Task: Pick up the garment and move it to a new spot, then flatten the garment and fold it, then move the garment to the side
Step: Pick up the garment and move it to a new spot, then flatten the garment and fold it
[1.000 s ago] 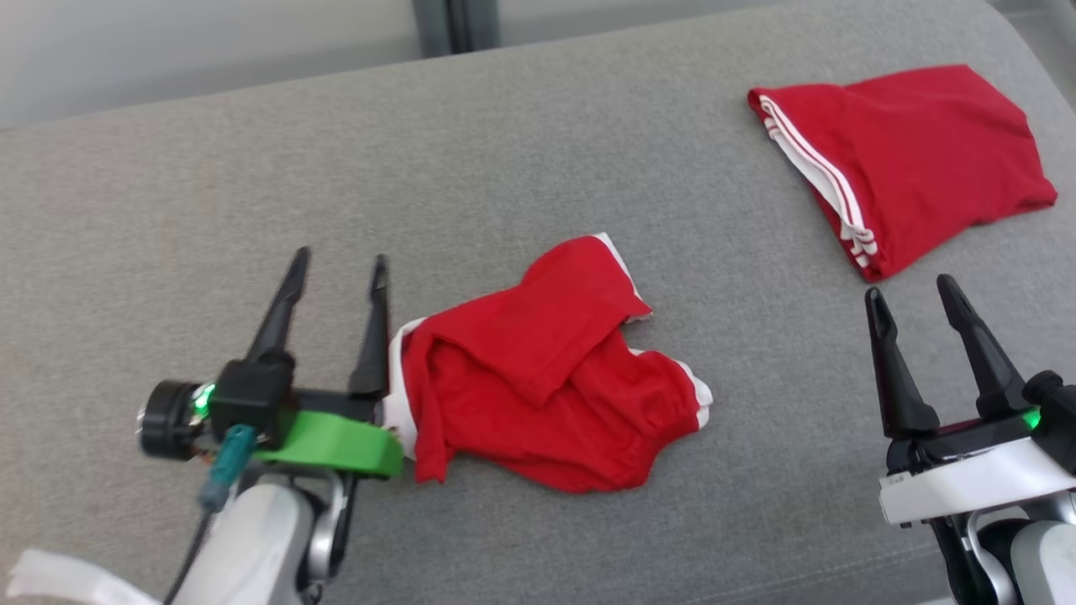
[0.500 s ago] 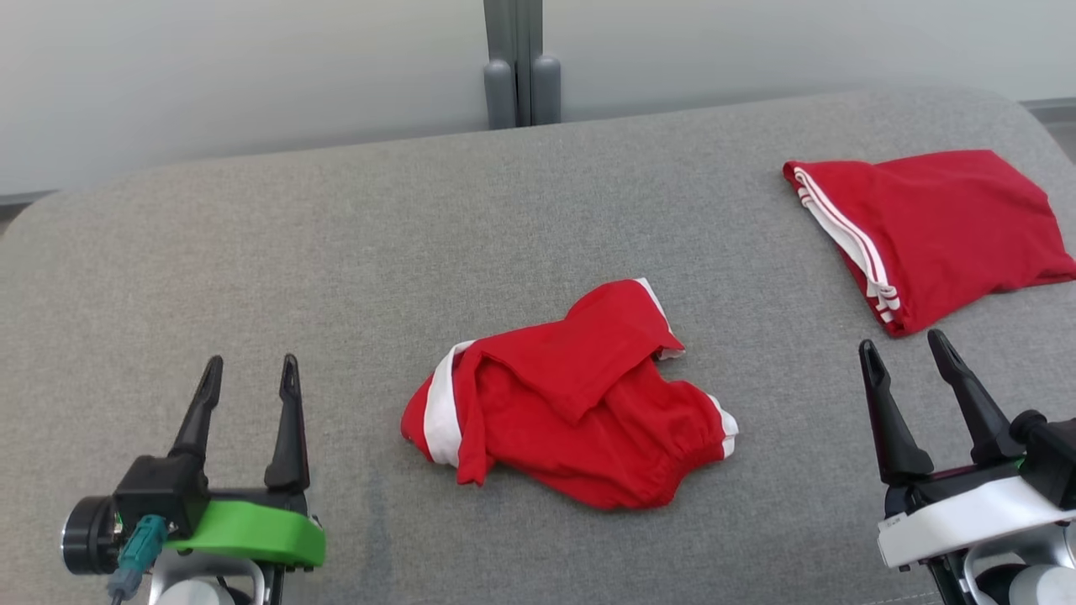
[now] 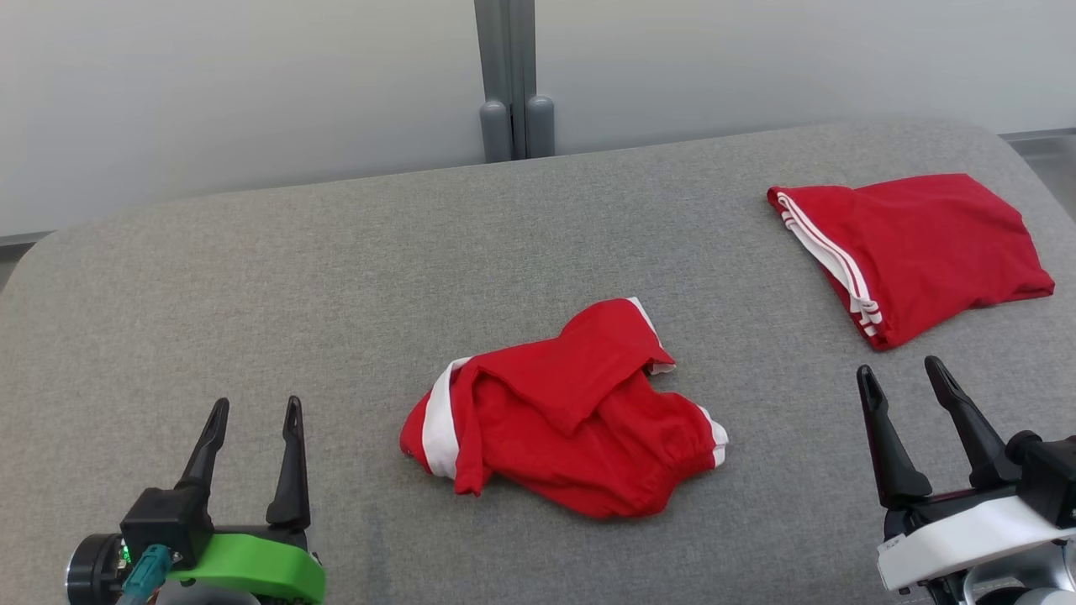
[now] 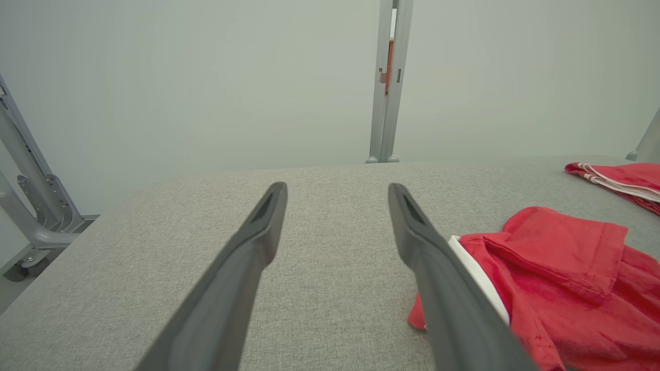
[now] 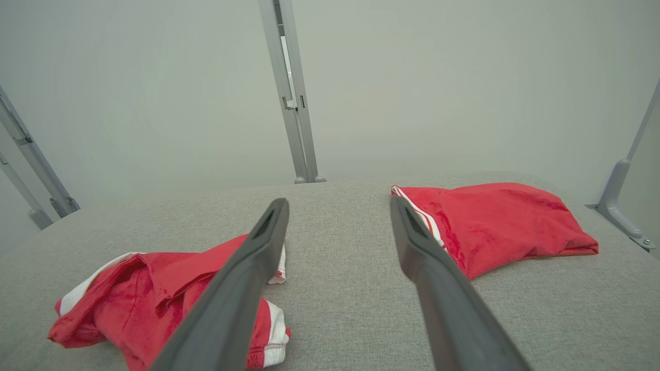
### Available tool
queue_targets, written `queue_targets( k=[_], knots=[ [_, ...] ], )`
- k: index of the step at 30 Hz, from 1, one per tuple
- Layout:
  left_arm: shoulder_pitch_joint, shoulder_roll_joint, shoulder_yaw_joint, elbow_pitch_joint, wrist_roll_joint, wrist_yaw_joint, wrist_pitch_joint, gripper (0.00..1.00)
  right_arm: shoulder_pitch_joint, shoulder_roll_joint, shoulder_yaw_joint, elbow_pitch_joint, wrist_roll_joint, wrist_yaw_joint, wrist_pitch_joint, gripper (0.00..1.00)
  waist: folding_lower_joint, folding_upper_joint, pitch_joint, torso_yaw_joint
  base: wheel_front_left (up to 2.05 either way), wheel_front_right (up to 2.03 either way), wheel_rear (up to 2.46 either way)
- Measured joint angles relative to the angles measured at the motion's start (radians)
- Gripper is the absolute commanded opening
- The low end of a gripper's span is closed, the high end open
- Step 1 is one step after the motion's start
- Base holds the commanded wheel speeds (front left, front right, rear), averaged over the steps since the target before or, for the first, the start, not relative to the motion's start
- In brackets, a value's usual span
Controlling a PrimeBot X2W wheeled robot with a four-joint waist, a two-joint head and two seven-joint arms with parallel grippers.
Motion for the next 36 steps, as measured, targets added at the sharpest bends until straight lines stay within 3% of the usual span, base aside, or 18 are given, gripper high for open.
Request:
queue_targets(
  k=[17,25,36],
  knots=[
    [-0.001,0.003,-0.010,0.002,0.000,0.010,0.000,1.00,0.000,-0.001,-0.001,-0.009,0.000,0.000,0.005,1.00,0.0000,0.0000,0.015,0.000,0.00,0.00,0.00],
    [-0.039,0.004,-0.020,-0.024,0.011,0.014,0.001,1.00,-0.034,-0.047,0.039,-0.001,0.006,0.000,0.018,1.00,0.0000,0.0000,0.057,0.010,0.00,0.00,0.00],
    [-0.178,-0.028,-0.054,-0.024,0.049,-0.005,-0.005,1.00,-0.208,-0.100,0.194,0.204,0.081,0.000,-0.002,1.00,0.0000,0.0000,0.179,0.053,0.00,0.00,0.00]
  ],
)
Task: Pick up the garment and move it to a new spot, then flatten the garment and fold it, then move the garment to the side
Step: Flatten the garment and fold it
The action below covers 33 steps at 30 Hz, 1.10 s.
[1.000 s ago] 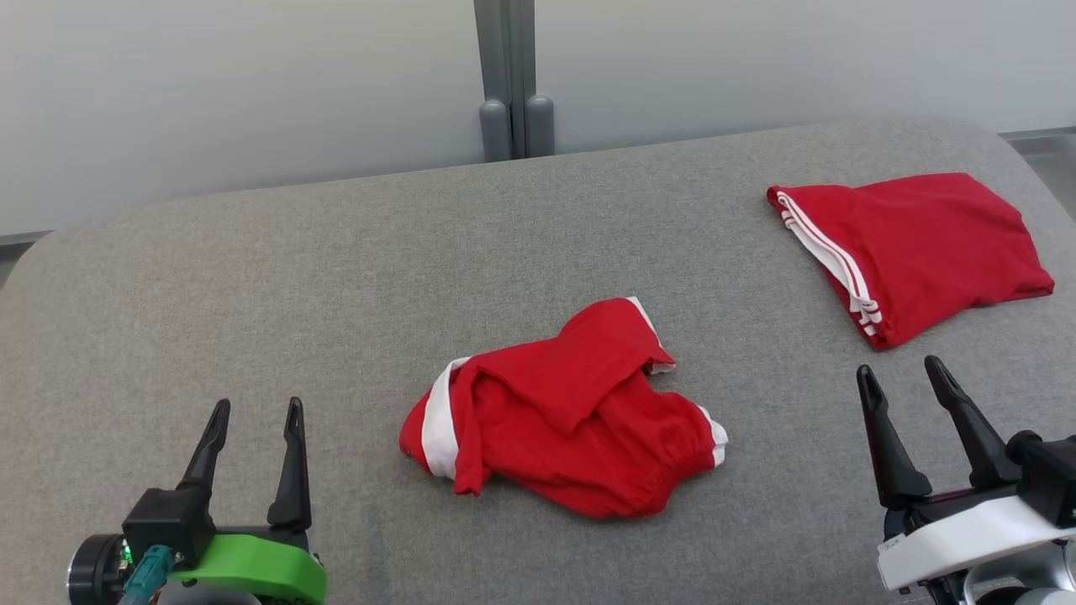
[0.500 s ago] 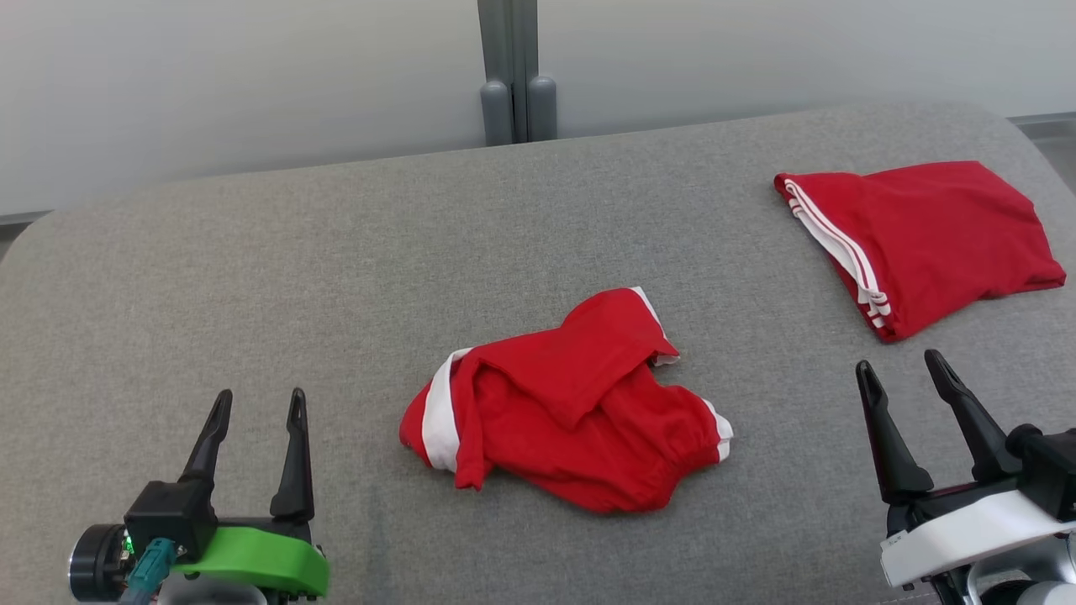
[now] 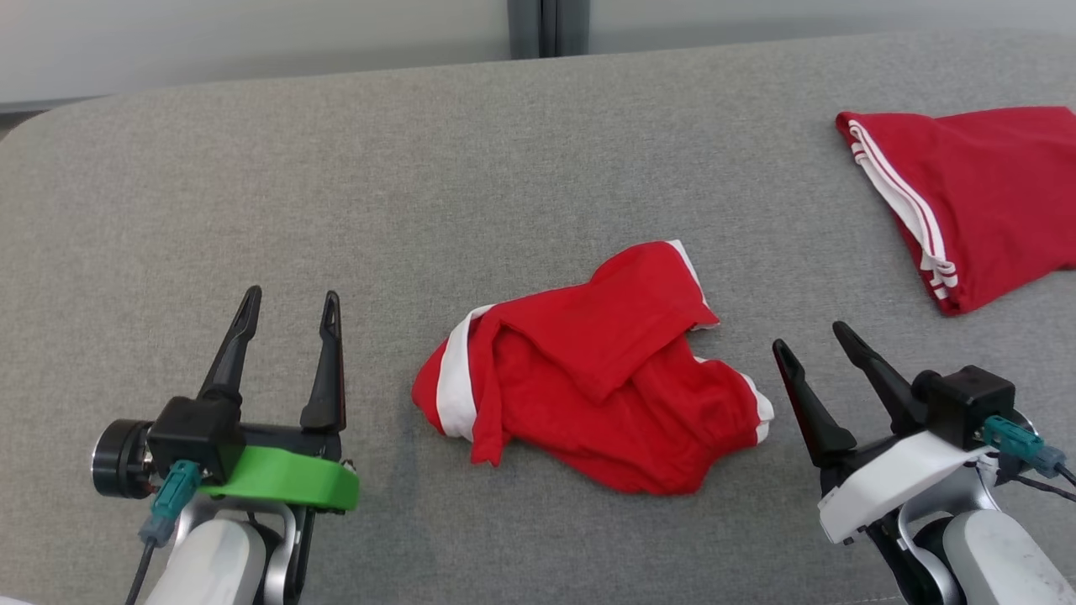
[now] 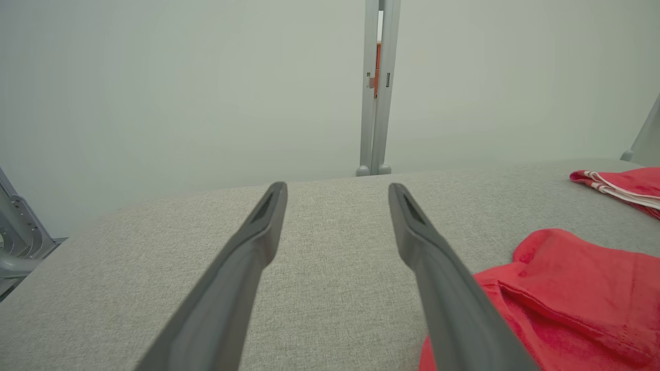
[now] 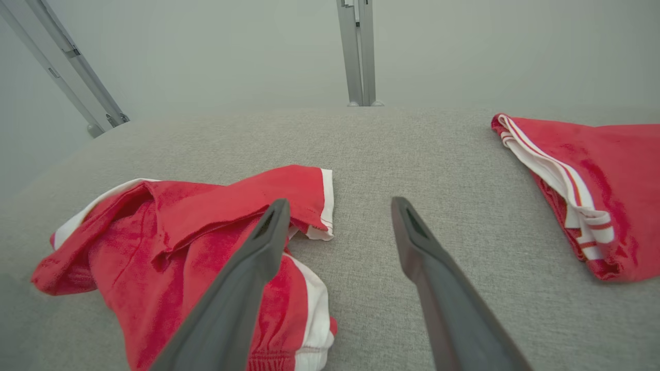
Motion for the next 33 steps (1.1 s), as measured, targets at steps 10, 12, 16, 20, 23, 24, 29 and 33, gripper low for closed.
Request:
queue_targets(
  k=[10,12,16,20,23,24,29,33],
  knots=[
    [-0.061,-0.039,-0.006,0.037,0.025,-0.022,-0.005,1.00,-0.032,-0.018,0.091,0.221,0.089,0.000,0.021,1.00,0.0000,0.0000,0.090,0.063,0.00,0.00,0.00],
    [-0.063,-0.044,0.000,0.038,0.030,-0.025,-0.005,1.00,-0.028,-0.021,0.105,0.233,0.116,0.000,0.036,0.70,0.0001,0.0000,0.101,0.071,0.00,0.00,0.00],
    [-0.063,-0.051,0.016,0.040,0.038,-0.030,-0.005,1.00,-0.051,-0.037,0.127,0.239,0.149,0.000,0.055,0.00,0.0001,0.0000,0.109,0.073,0.00,0.00,0.00],
    [-0.063,-0.059,0.028,0.040,0.049,-0.036,-0.006,1.00,-0.079,-0.058,0.114,0.240,0.146,0.001,0.036,0.00,0.0001,0.0000,0.099,0.067,0.00,0.00,0.00],
    [-0.063,-0.067,0.037,0.045,0.055,-0.043,-0.006,1.00,-0.135,-0.096,0.068,0.236,0.116,0.000,0.012,0.00,0.0001,0.0000,0.087,0.064,0.00,0.00,0.00],
    [-0.063,-0.069,0.040,0.046,0.057,-0.046,-0.006,1.00,-0.158,-0.105,0.052,0.231,0.103,0.000,0.002,0.00,0.0001,0.0000,0.082,0.062,0.00,0.00,0.00],
    [-0.056,-0.084,0.053,0.050,0.070,-0.052,-0.006,1.00,-0.257,-0.120,0.011,0.163,-0.002,0.000,-0.057,0.00,0.0001,0.0000,0.063,0.058,0.00,0.00,0.00],
    [-0.050,-0.093,0.061,0.050,0.075,-0.057,-0.006,1.00,-0.271,-0.098,0.108,0.094,-0.052,0.000,-0.049,0.00,0.0001,0.0000,0.054,0.053,0.00,0.00,0.00]
  ],
)
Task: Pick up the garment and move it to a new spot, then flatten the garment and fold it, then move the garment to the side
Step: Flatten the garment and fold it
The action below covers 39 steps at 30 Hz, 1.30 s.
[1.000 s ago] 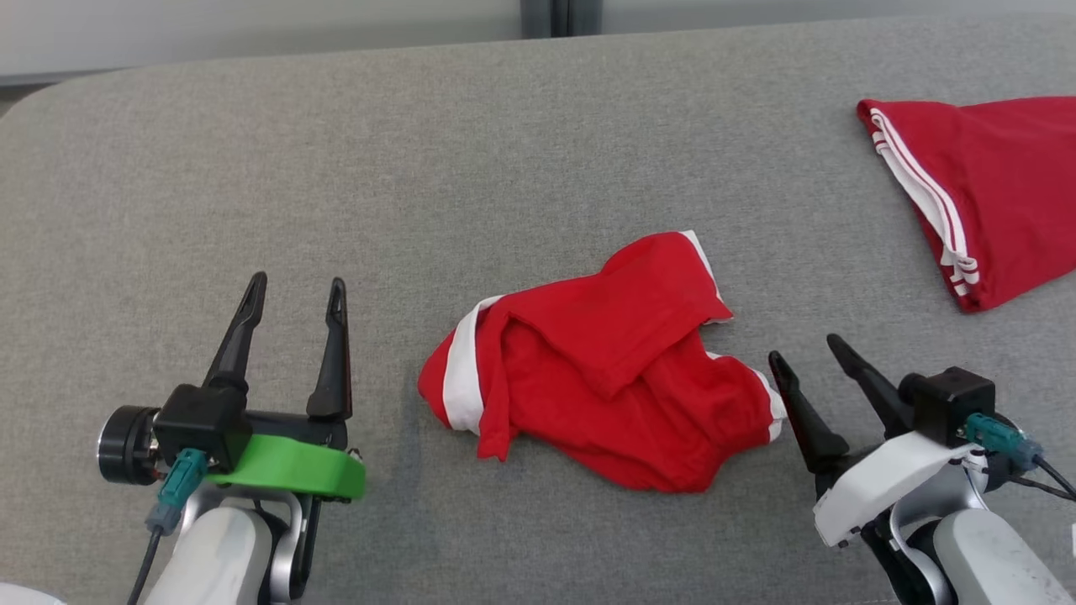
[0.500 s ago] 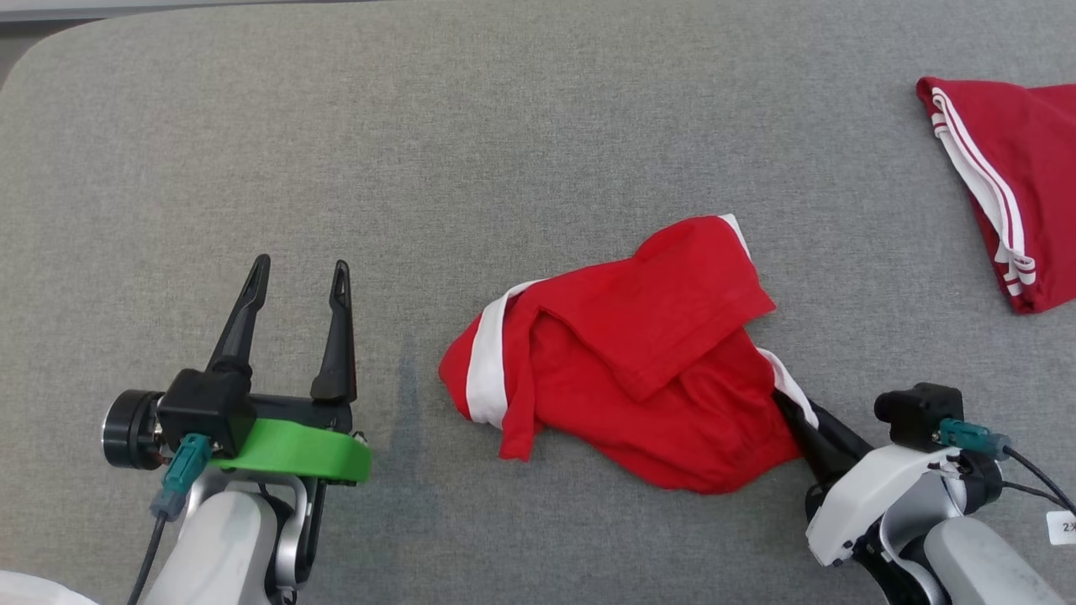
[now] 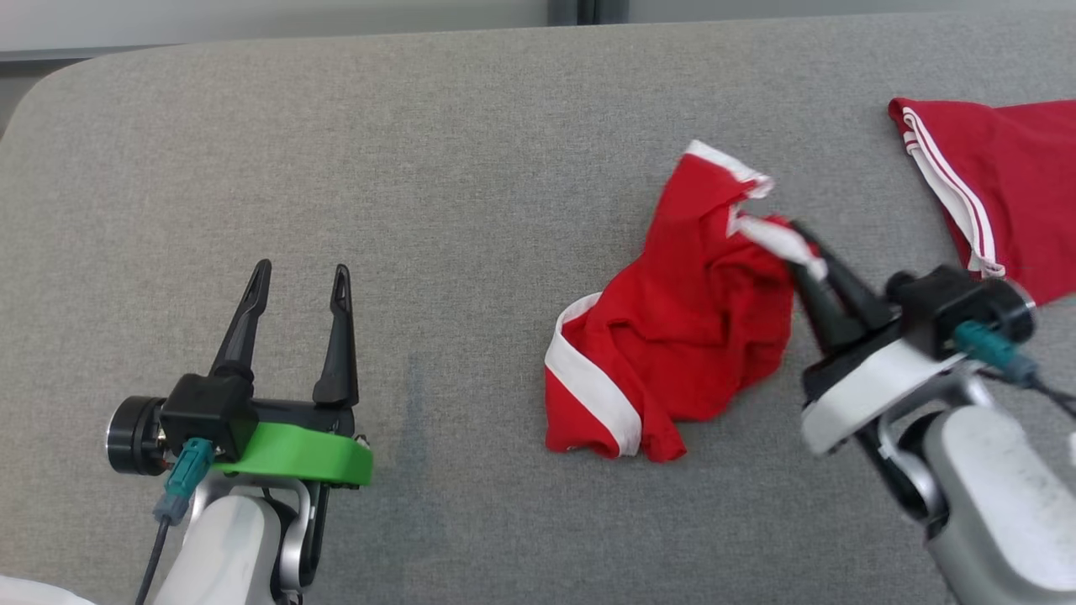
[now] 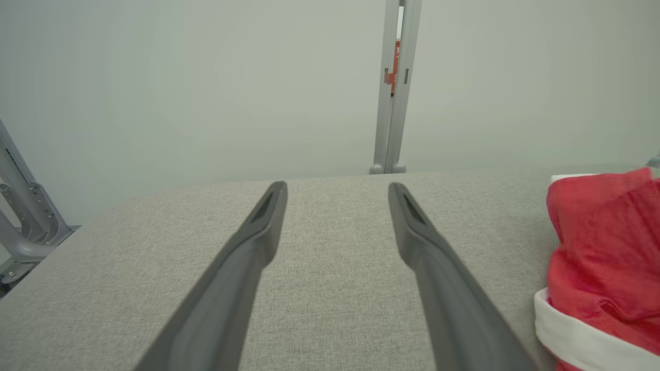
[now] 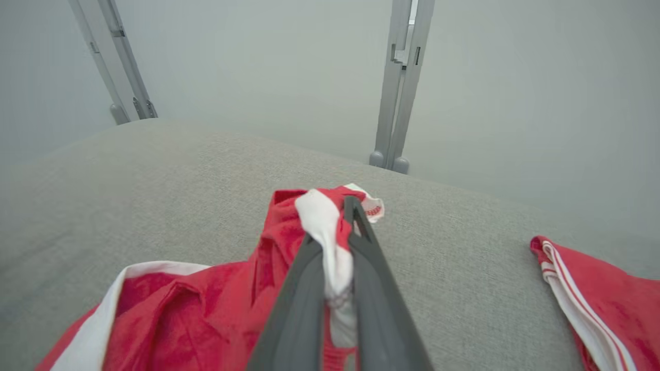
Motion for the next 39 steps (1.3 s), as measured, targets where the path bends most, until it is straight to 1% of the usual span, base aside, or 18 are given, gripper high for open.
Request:
queue_targets(
  k=[3,6,8,11,14,15,16,17,18,23,26,32,34,36,39],
  knots=[
    [0.009,-0.007,0.008,0.000,0.006,-0.006,0.000,1.00,0.044,0.014,0.123,-0.023,-0.004,0.000,0.046,0.00,0.0000,0.0000,-0.005,-0.005,0.00,0.00,0.00],
    [0.010,-0.012,0.013,0.000,0.009,-0.009,0.000,1.00,0.096,0.013,0.228,-0.013,0.020,0.000,0.086,0.00,0.0000,0.0000,-0.006,-0.010,0.00,0.00,0.00],
    [0.010,-0.014,0.017,0.002,0.011,-0.014,0.000,1.00,0.125,0.013,0.269,0.003,0.050,0.000,0.107,0.00,0.0000,0.0000,-0.007,-0.013,0.00,0.00,0.00],
    [0.010,-0.020,0.021,0.005,0.016,-0.017,0.000,1.00,0.170,0.010,0.275,0.033,0.081,0.000,0.111,0.00,0.0000,0.0000,-0.008,-0.016,0.00,0.00,0.00],
    [0.011,-0.024,0.027,0.006,0.018,-0.022,0.000,1.00,0.206,0.012,0.215,0.056,0.100,0.000,0.090,0.00,0.0000,0.0000,-0.011,-0.019,0.00,0.00,0.00],
    [0.013,-0.025,0.030,0.007,0.020,-0.022,0.000,1.00,0.220,0.018,0.180,0.058,0.103,0.000,0.069,0.00,0.0000,0.0000,-0.012,-0.020,0.00,0.00,0.00],
    [0.014,-0.026,0.033,0.008,0.021,-0.023,0.000,1.00,0.230,0.024,0.148,0.058,0.103,0.000,0.054,0.35,0.0000,0.0000,-0.013,-0.022,0.00,0.00,0.00],
    [0.015,-0.026,0.035,0.010,0.022,-0.024,0.000,1.00,0.239,0.032,0.117,0.058,0.106,0.000,0.043,0.80,0.0000,0.0000,-0.015,-0.024,0.00,0.00,0.00],
    [0.019,-0.026,0.037,0.010,0.024,-0.025,0.000,1.00,0.247,0.041,0.091,0.056,0.110,0.000,0.032,1.00,0.0000,0.0000,-0.016,-0.025,0.00,0.00,0.00],
    [0.037,-0.027,0.049,0.015,0.026,-0.025,0.000,1.00,0.279,0.077,-0.033,0.030,0.109,0.000,-0.011,1.00,0.0000,0.0000,-0.031,-0.034,0.00,0.00,0.00],
    [0.051,-0.027,0.058,0.018,0.026,-0.025,0.000,1.00,0.298,0.096,-0.084,-0.004,0.109,0.000,-0.040,1.00,0.0000,0.0000,-0.042,-0.038,0.00,0.00,0.00],
    [0.085,-0.022,0.075,0.027,0.026,-0.016,0.000,1.00,0.329,0.108,-0.166,-0.100,0.101,0.000,-0.088,1.00,0.0000,0.0000,-0.070,-0.048,0.00,0.00,0.00],
    [0.096,-0.015,0.081,0.026,0.026,-0.015,0.000,1.00,0.338,0.109,-0.205,-0.131,0.088,0.000,-0.091,1.00,0.0000,0.0000,-0.081,-0.053,0.00,0.00,0.00],
    [0.115,-0.008,0.085,0.022,0.026,-0.007,0.000,1.00,0.354,0.117,-0.268,-0.171,0.056,0.000,-0.086,1.00,0.0000,0.0000,-0.099,-0.060,0.00,0.00,0.00],
    [0.135,-0.003,0.086,0.014,0.026,-0.002,0.000,1.00,0.374,0.125,-0.322,-0.203,0.033,0.000,-0.070,1.00,0.0000,0.0000,-0.117,-0.066,0.00,0.00,0.00]
  ],
)
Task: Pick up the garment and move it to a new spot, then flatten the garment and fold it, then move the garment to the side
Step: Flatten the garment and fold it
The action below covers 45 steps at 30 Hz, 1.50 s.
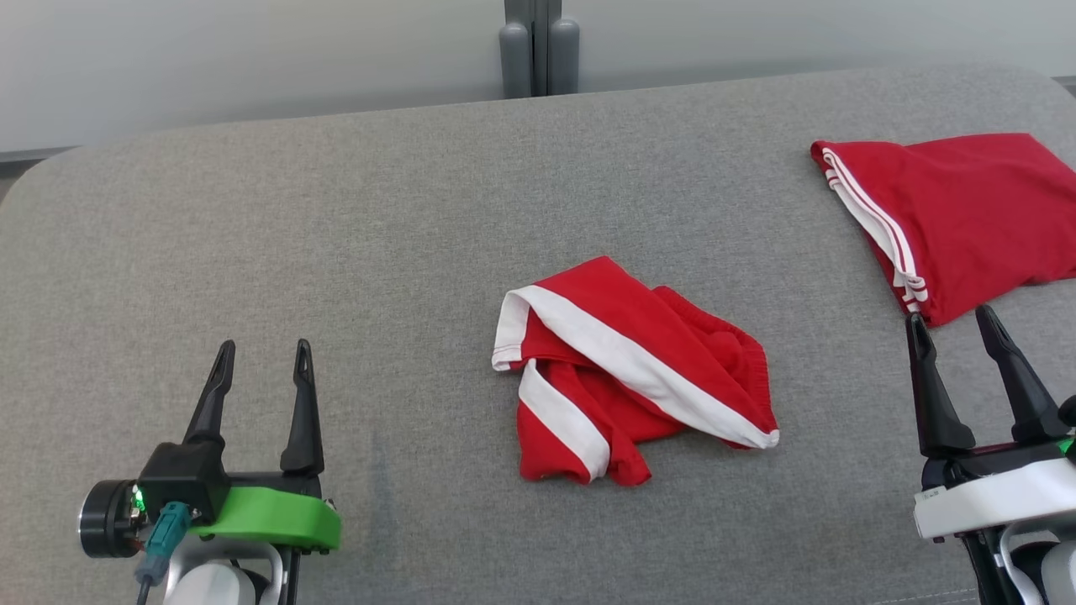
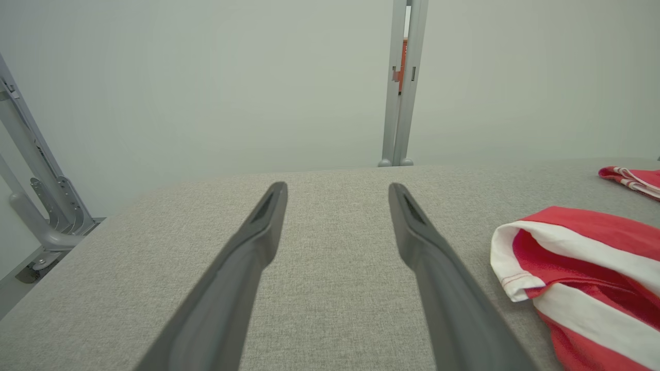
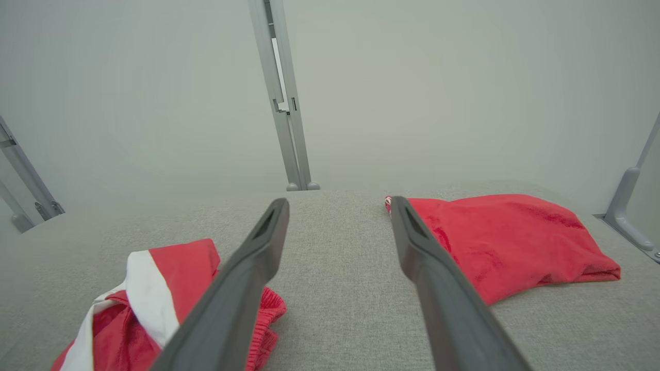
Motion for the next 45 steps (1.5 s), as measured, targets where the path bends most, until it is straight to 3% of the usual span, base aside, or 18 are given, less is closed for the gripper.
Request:
queue_targets(
  k=[20,26,32,39,45],
  knots=[
    [0.045,0.022,-0.012,-0.048,-0.004,0.028,0.046,1.00,0.059,0.040,-0.026,-0.074,-0.034,0.000,0.056,1.00,0.0000,0.0000,-0.026,-0.011,0.00,0.00,0.00],
    [-0.108,-0.006,-0.093,-0.048,0.000,-0.039,0.109,1.00,0.044,0.039,-0.019,-0.079,-0.033,0.000,0.058,1.00,0.0000,0.0000,0.011,-0.010,0.00,0.00,0.00],
    [-0.288,-0.079,-0.199,0.099,-0.021,-0.133,0.234,1.00,0.004,0.034,0.000,-0.074,-0.029,0.000,0.058,1.00,0.0000,0.0000,0.074,-0.019,0.00,0.00,0.00],
    [-0.372,-0.103,-0.249,0.343,-0.063,-0.179,0.306,1.00,-0.026,0.027,0.021,-0.043,-0.019,0.000,0.043,1.00,0.0000,0.0000,0.131,-0.053,0.00,0.00,0.00],
    [-0.418,-0.101,-0.308,0.472,-0.071,-0.201,0.328,1.00,-0.032,0.029,0.023,-0.016,-0.005,0.000,0.034,1.00,0.0000,0.0000,0.158,-0.080,0.00,0.00,0.00]
  ],
)
